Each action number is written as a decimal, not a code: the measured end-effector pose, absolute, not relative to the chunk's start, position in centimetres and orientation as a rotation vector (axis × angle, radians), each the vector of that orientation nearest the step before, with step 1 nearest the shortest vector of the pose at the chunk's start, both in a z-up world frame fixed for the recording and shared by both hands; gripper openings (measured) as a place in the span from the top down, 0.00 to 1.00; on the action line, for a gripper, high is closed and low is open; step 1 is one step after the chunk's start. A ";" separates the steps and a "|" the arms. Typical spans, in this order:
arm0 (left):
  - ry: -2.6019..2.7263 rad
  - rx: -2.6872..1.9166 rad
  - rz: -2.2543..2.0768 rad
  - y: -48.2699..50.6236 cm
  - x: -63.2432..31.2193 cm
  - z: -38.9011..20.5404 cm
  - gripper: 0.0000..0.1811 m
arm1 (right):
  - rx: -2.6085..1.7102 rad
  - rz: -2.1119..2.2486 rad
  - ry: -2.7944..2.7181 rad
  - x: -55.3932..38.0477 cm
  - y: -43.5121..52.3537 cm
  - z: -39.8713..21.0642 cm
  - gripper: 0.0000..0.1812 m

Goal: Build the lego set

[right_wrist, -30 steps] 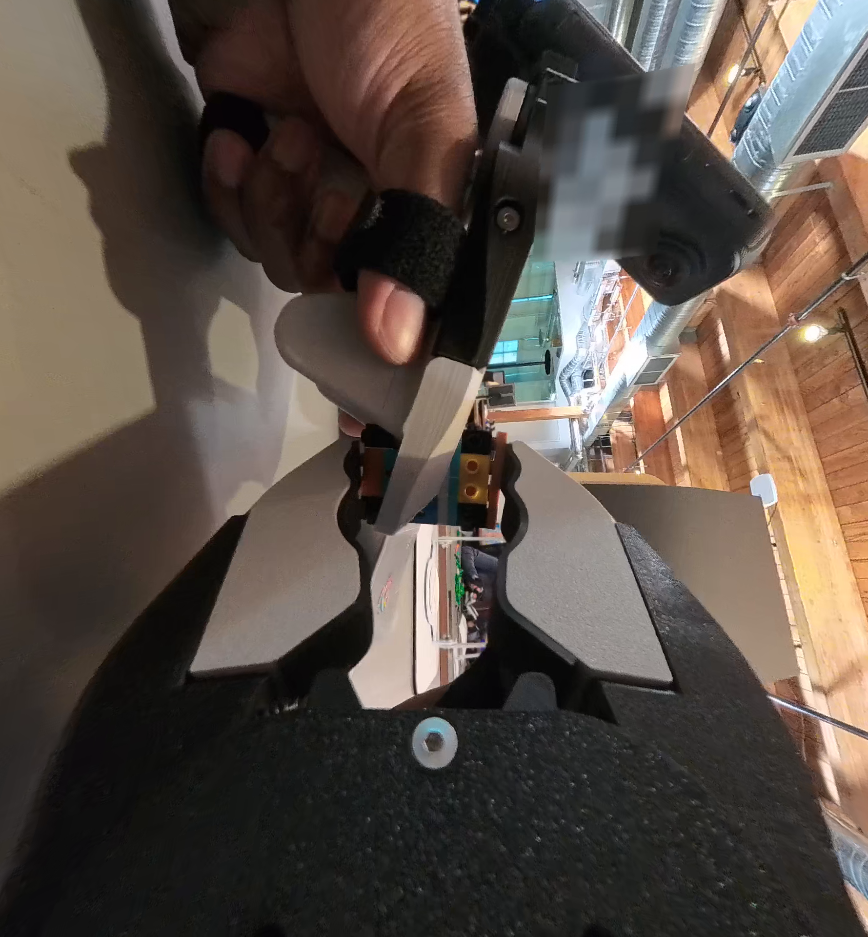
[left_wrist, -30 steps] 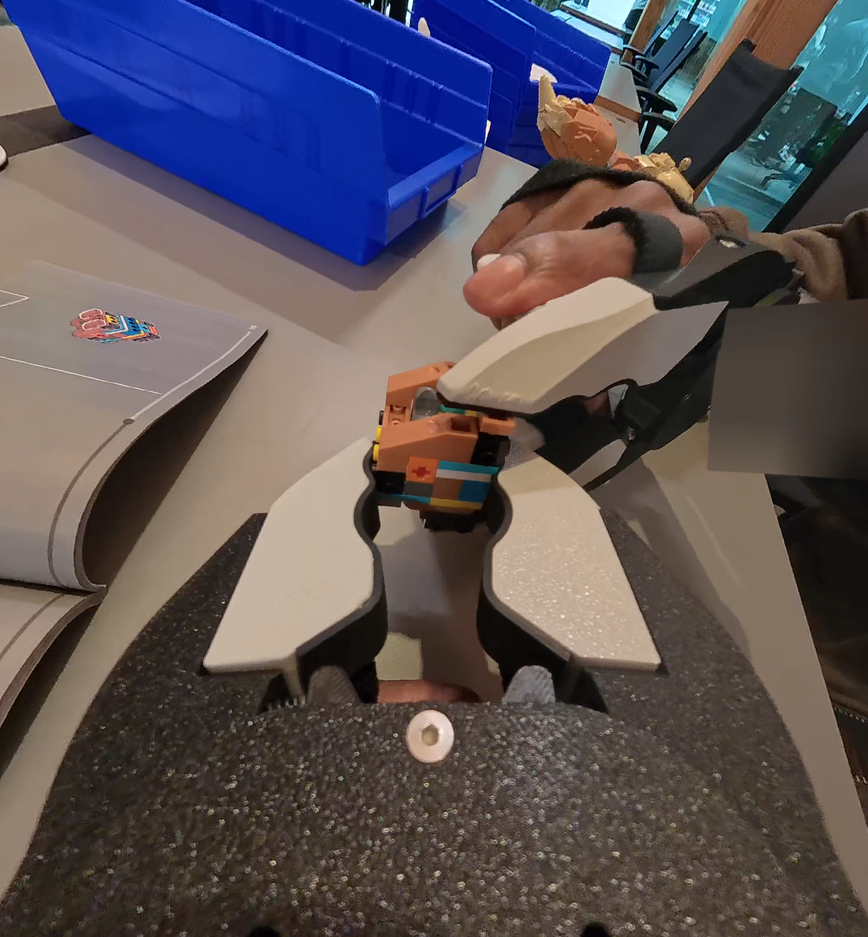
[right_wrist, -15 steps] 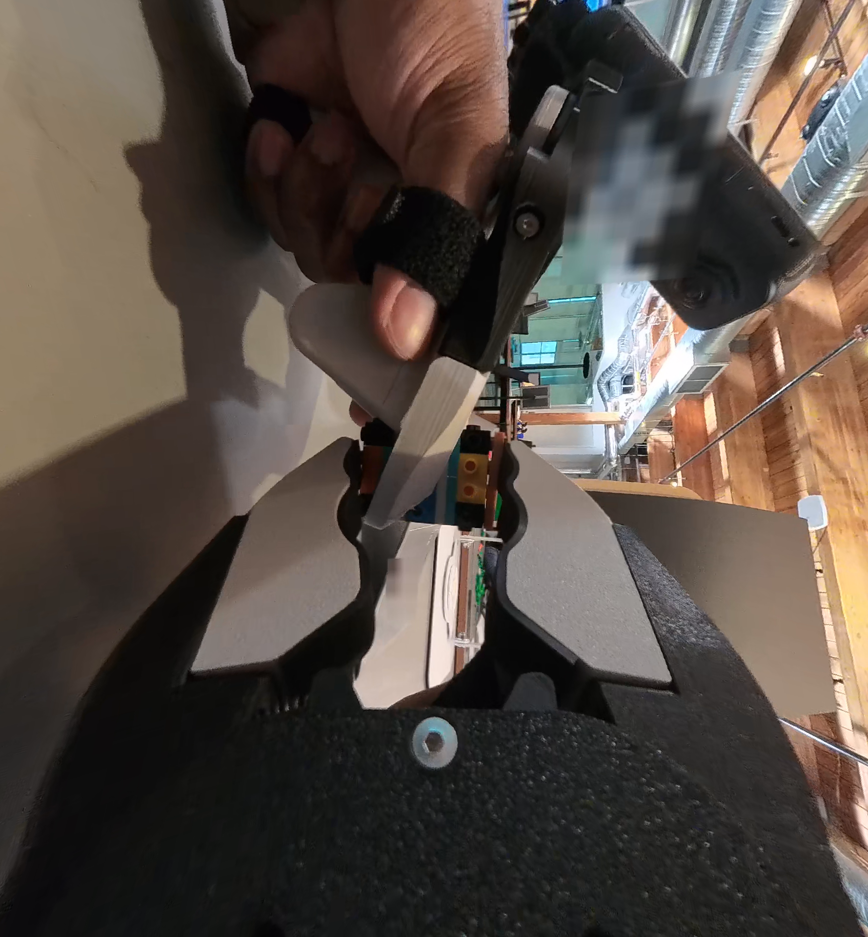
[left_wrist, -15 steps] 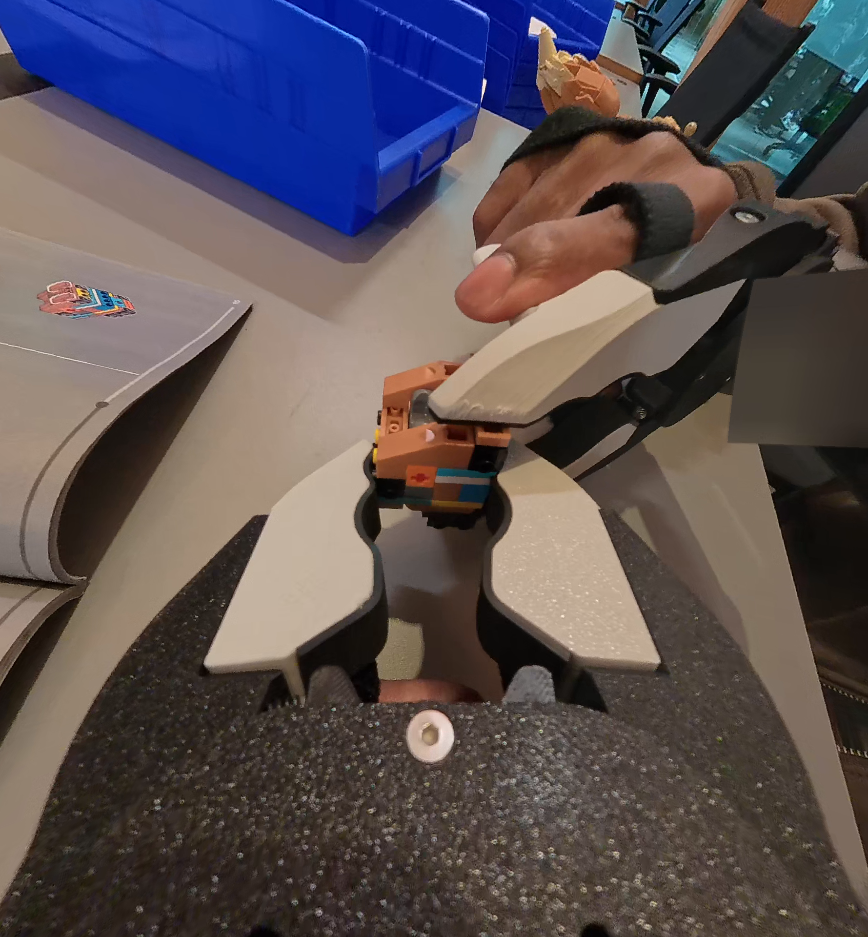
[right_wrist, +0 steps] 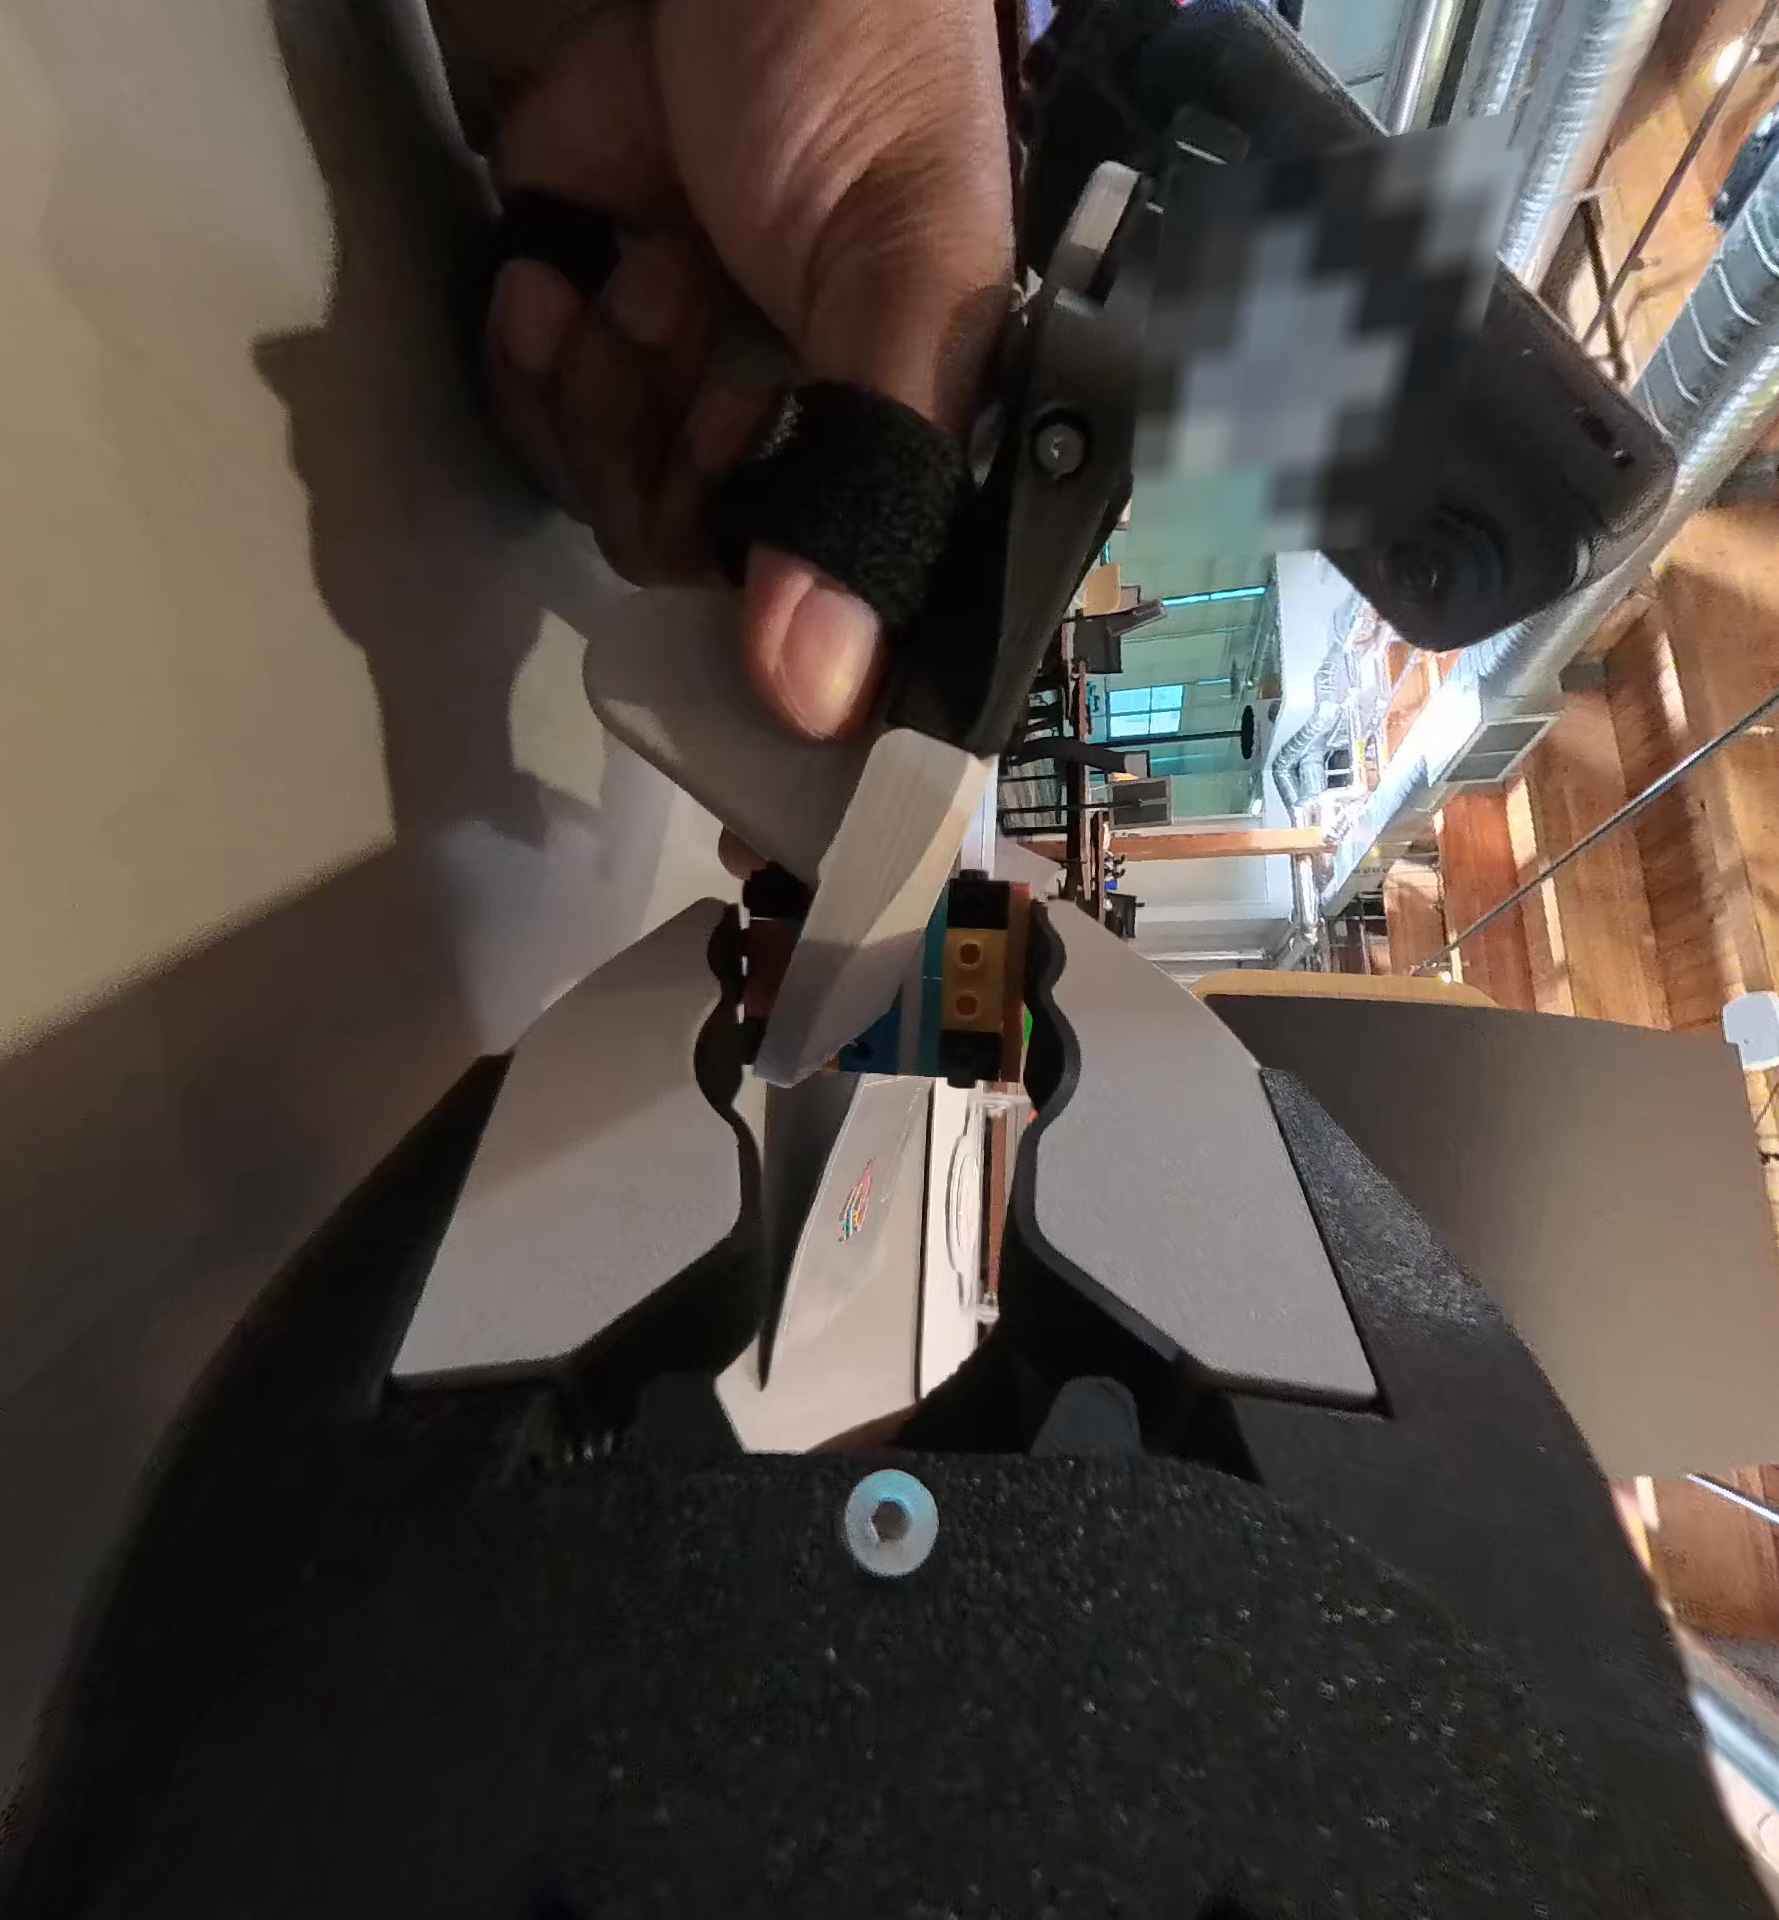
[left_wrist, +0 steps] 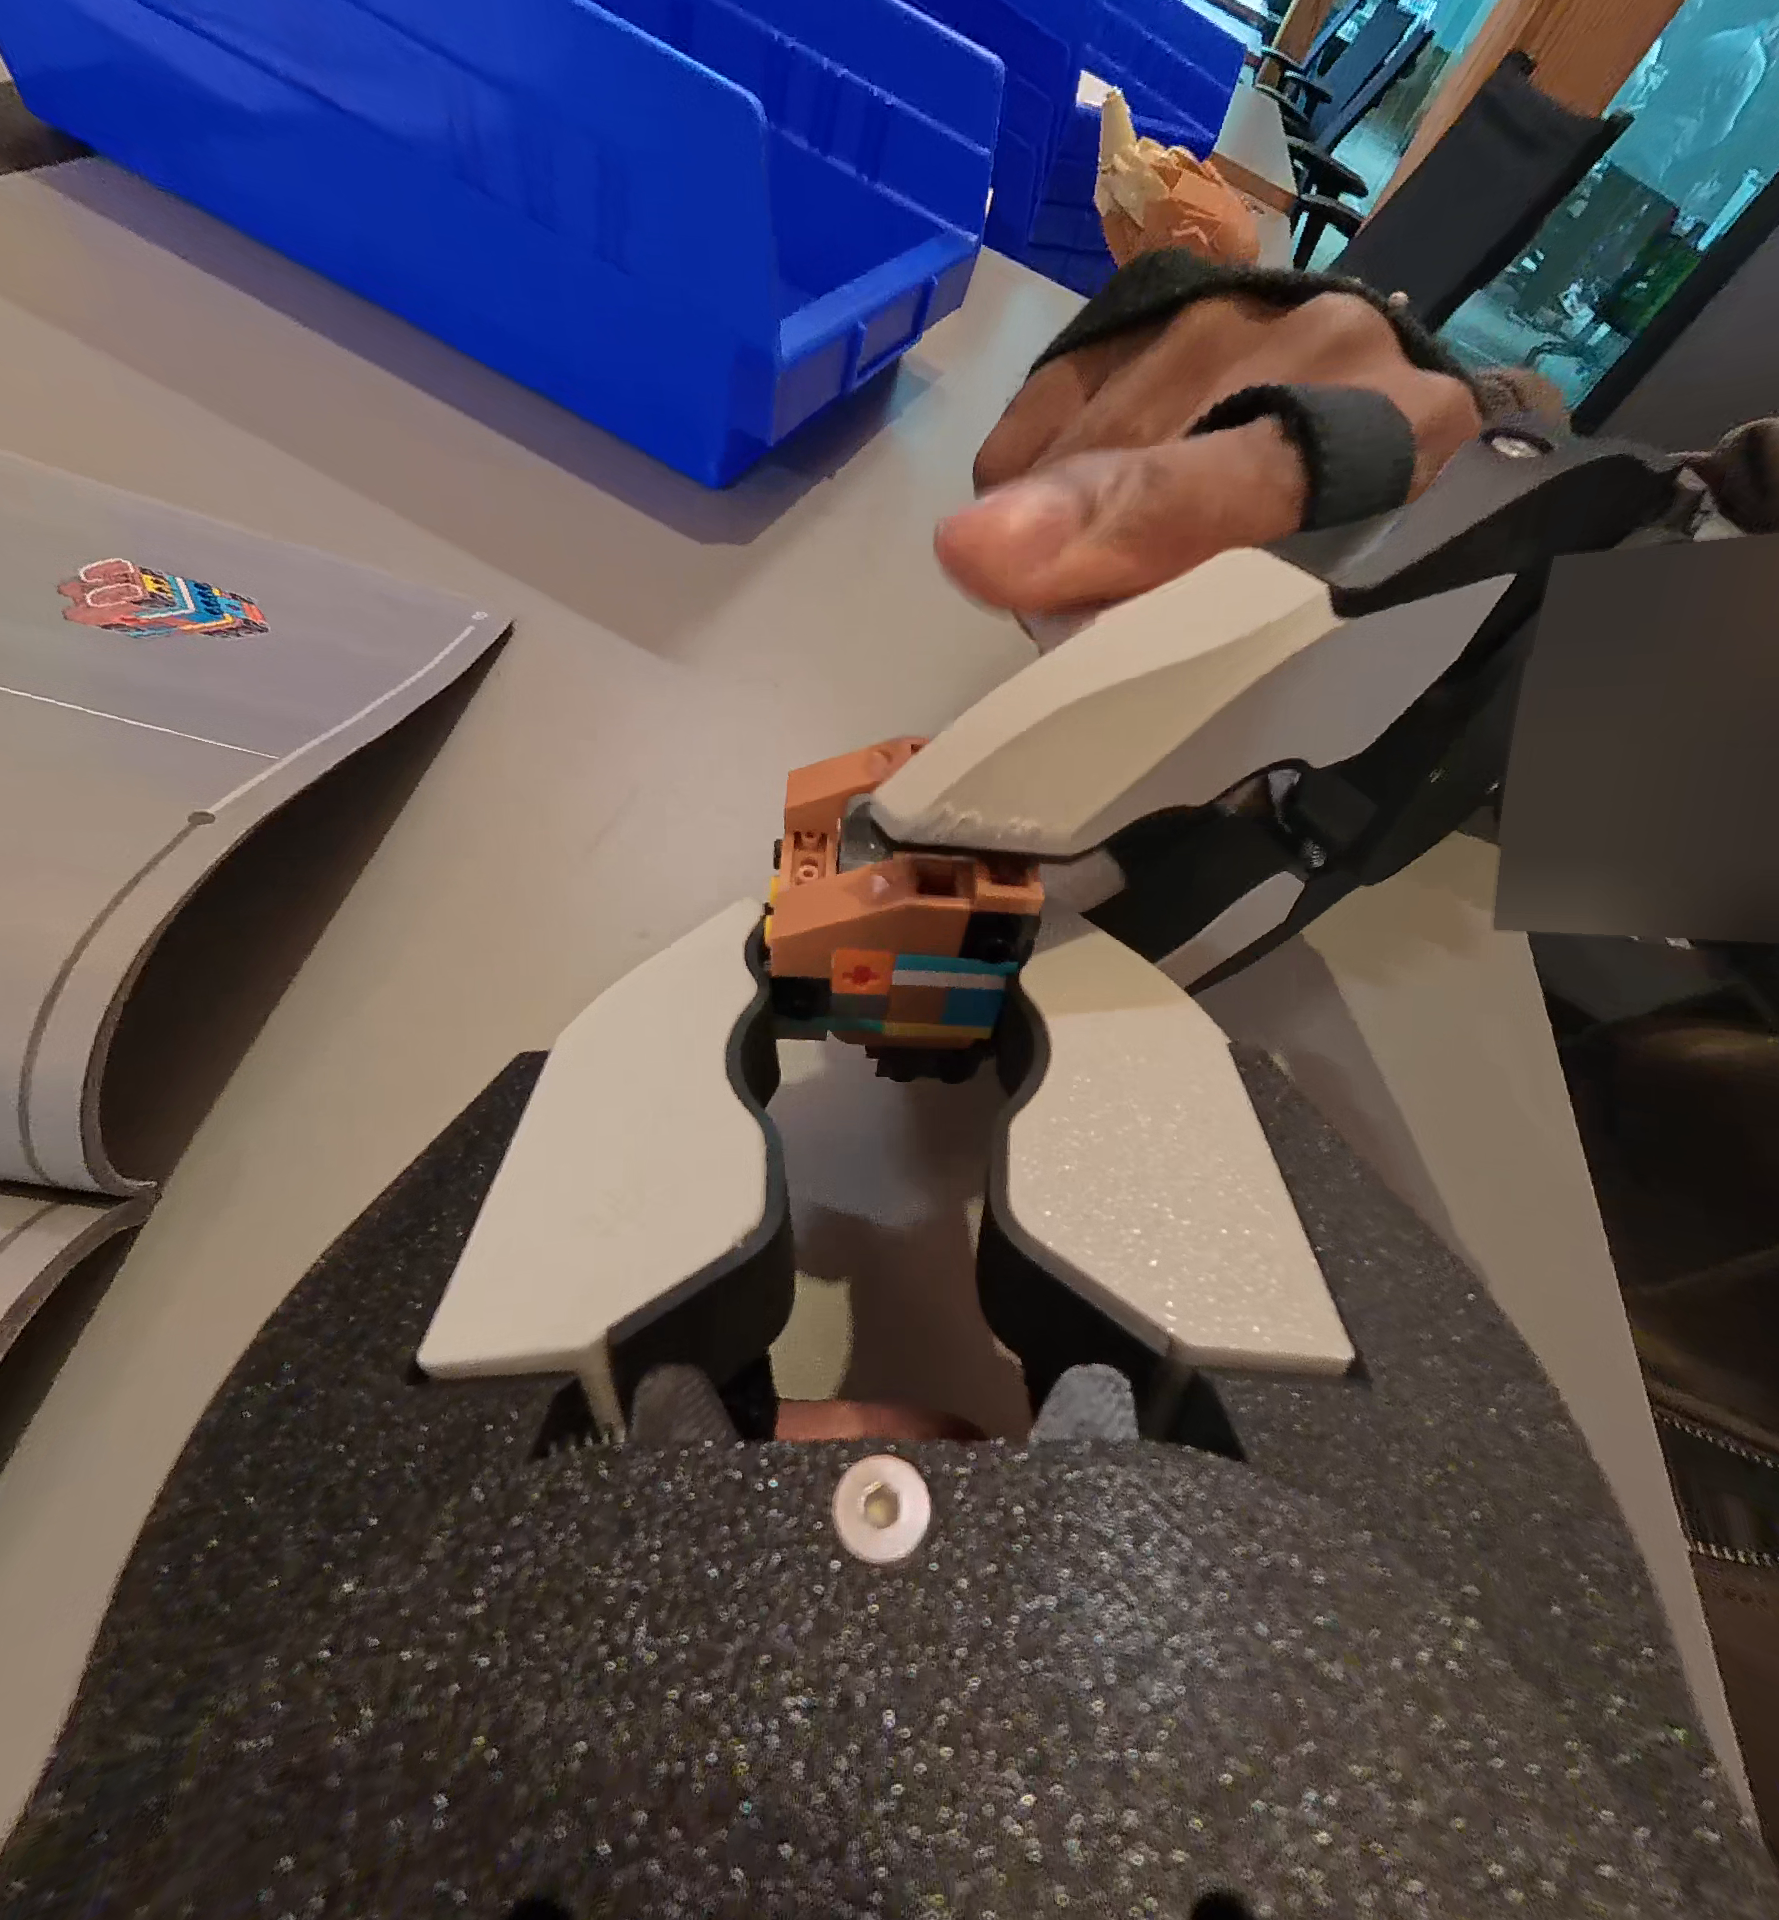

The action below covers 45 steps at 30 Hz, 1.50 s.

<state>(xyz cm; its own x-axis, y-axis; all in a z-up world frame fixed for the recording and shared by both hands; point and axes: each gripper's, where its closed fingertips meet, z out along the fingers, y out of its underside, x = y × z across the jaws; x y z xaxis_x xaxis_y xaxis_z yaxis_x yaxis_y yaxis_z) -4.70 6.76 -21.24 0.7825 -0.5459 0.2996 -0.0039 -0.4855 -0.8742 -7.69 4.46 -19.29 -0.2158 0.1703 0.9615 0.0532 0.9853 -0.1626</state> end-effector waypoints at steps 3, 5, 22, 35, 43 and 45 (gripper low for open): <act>0.392 -1.985 -0.692 6.9 -4.9 -21.2 0.78 | -0.215 0.127 -1.795 -7.7 4.8 -19.1 0.63; 0.357 -1.961 -0.739 7.0 -5.2 -20.8 0.78 | -0.251 0.173 -1.796 -7.5 4.9 -18.6 0.61; 0.296 -1.879 -1.186 5.4 -3.3 -19.0 0.78 | -0.293 0.247 -1.782 -7.2 5.1 -17.7 0.70; 0.318 -1.837 -0.703 7.5 -6.5 -18.6 0.78 | -0.247 0.120 -1.763 -7.5 7.3 -18.6 0.62; 0.593 -1.639 0.111 8.4 -8.9 -17.0 0.78 | -0.912 1.030 -1.851 -7.0 6.5 -19.2 0.62; 0.700 -1.563 0.312 8.3 -8.7 -16.8 0.78 | -1.048 1.286 -1.802 -6.8 5.9 -18.0 0.61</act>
